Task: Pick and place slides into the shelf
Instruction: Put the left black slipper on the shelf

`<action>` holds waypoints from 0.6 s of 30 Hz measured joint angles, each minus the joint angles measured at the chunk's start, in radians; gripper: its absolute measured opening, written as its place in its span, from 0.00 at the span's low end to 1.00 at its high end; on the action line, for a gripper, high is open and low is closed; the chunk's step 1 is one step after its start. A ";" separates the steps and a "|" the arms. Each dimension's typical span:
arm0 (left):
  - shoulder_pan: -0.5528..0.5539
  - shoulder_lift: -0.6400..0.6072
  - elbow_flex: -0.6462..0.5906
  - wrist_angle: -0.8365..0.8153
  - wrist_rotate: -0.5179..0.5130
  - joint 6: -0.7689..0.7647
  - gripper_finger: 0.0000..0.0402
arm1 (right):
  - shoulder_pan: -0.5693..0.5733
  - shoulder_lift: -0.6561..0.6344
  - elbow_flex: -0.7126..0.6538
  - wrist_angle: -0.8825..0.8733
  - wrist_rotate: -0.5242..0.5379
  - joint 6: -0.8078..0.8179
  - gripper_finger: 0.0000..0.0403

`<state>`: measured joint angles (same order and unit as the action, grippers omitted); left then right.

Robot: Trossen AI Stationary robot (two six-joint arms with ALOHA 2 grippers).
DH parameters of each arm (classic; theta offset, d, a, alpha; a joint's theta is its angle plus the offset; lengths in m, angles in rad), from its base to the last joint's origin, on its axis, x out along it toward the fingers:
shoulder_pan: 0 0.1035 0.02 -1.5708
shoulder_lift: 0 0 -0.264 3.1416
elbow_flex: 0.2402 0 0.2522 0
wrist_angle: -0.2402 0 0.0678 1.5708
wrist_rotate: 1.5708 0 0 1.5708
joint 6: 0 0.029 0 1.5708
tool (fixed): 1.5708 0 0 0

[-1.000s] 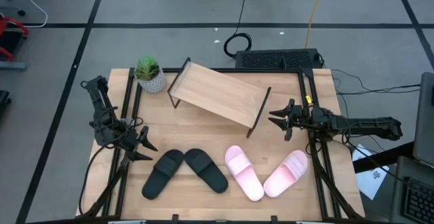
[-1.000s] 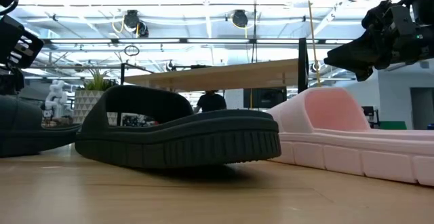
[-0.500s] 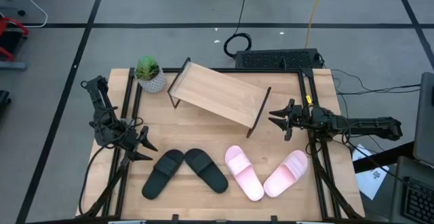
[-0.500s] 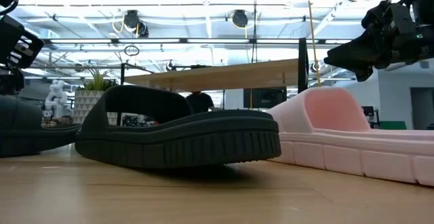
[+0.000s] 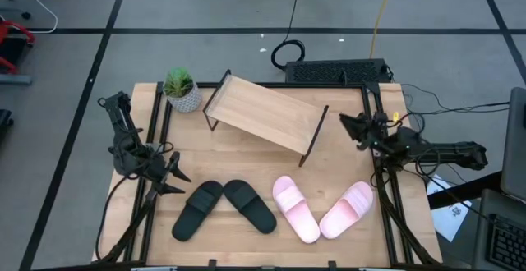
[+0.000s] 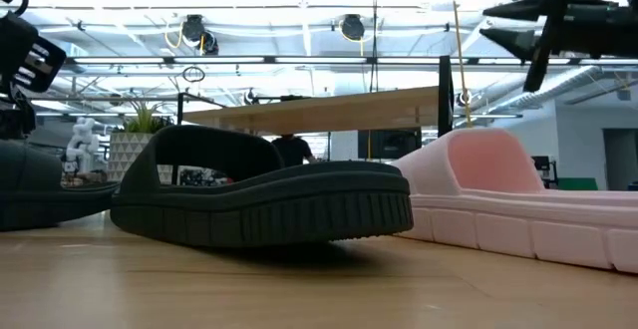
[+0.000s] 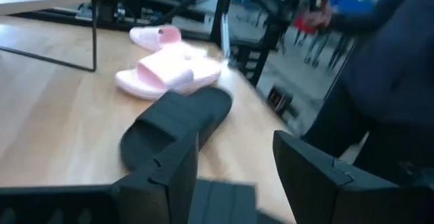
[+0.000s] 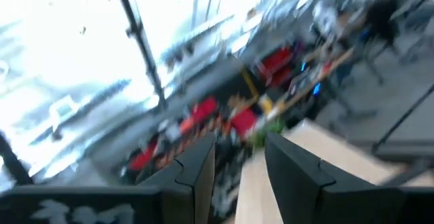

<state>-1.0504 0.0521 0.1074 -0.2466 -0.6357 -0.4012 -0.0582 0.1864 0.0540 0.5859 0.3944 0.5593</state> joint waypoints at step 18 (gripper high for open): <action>0.000 0.000 0.000 0.171 -0.102 0.259 0.48 | 0.001 0.000 0.000 0.290 -0.032 0.036 0.30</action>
<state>-1.0502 0.0521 0.1074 -0.0752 -0.7375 -0.1418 -0.0570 0.1864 0.0540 0.8762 0.3626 0.5954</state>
